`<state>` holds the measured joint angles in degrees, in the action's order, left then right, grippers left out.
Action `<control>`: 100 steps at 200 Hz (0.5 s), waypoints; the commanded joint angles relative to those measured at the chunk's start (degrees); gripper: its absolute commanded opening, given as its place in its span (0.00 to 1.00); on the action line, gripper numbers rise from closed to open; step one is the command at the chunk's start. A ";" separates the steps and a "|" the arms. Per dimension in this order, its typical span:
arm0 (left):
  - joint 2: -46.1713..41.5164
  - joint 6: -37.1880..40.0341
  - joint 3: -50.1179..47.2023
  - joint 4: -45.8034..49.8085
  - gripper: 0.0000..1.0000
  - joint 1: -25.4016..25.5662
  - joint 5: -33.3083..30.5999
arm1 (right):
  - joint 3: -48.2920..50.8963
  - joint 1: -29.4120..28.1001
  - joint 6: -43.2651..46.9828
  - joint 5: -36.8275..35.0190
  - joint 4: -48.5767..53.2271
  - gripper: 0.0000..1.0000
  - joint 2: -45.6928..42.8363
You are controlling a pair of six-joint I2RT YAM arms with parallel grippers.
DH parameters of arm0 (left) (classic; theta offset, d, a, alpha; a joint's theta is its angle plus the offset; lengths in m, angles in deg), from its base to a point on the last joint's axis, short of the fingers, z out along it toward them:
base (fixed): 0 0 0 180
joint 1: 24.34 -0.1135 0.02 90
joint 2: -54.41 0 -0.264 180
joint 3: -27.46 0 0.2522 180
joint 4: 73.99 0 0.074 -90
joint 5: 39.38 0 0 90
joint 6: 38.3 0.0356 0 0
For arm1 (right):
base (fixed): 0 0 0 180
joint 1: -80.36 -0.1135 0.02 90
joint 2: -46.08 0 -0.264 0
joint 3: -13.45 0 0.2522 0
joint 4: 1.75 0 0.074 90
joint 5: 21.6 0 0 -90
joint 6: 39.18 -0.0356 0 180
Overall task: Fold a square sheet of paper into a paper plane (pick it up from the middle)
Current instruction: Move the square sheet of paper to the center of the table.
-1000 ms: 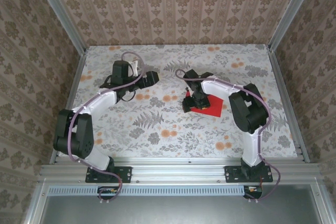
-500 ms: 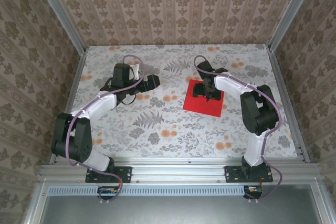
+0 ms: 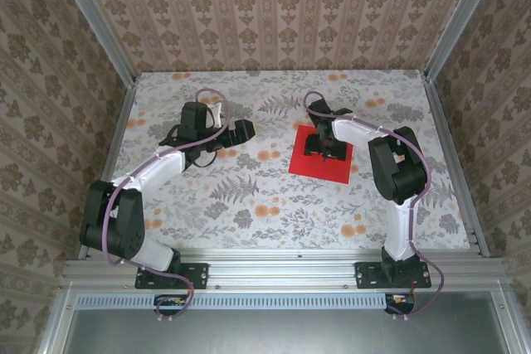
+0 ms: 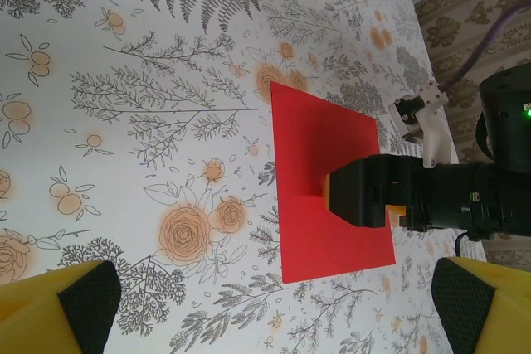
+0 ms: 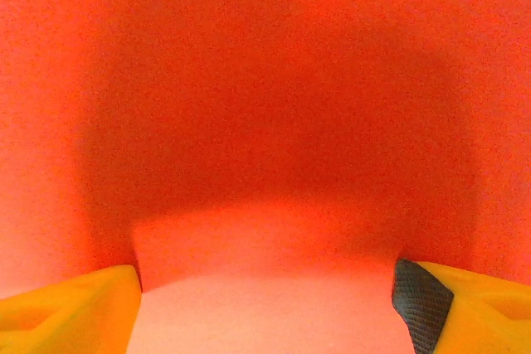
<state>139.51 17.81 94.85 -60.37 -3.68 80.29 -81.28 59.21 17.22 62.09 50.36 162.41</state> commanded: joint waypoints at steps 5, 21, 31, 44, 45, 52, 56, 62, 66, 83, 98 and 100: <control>-1.08 -0.22 0.33 -0.22 1.00 0.37 0.82 | 0.58 -2.31 1.99 0.55 0.58 0.83 2.24; -1.01 0.25 0.53 0.34 1.00 0.42 0.66 | 1.53 -3.97 4.17 1.23 0.25 0.82 1.75; -0.94 0.60 0.81 1.11 1.00 0.43 0.32 | 2.27 -5.20 5.51 1.06 0.21 0.82 1.19; -0.82 1.22 1.21 2.39 1.00 0.40 -0.01 | 3.31 -6.71 7.25 1.35 0.02 0.81 0.53; -0.82 1.25 1.21 2.50 1.00 0.42 -0.07 | 3.38 -6.80 7.38 1.41 0.00 0.81 0.50; -0.81 1.50 1.45 3.10 1.00 0.42 -0.26 | 3.82 -7.51 8.15 2.00 -0.09 0.81 0.10; -0.87 1.61 1.60 3.42 1.00 0.43 -0.35 | 4.01 -7.80 8.41 2.19 -0.26 0.81 0.05; -0.86 1.79 1.75 4.03 1.00 0.42 -0.48 | 4.61 -8.63 9.02 2.43 -0.62 0.81 -0.35; -0.85 1.97 1.91 4.39 1.00 0.36 -0.60 | 4.94 -9.06 9.47 2.49 -0.80 0.81 -0.66; -1.37 2.66 2.60 6.85 1.00 0.37 -1.05 | 6.39 -11.06 10.73 2.18 -1.63 0.81 -1.86; -2.29 3.04 2.13 7.99 1.00 0.42 -1.63 | 7.50 -12.46 11.15 2.15 -1.94 0.81 -2.80; -2.44 3.10 2.06 8.15 1.00 0.38 -1.70 | 7.56 -12.57 11.03 2.12 -1.96 0.81 -2.85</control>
<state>139.46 18.73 95.37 -56.00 -3.68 79.74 -77.00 48.89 25.68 61.50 47.10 159.96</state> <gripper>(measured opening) 0.994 0.810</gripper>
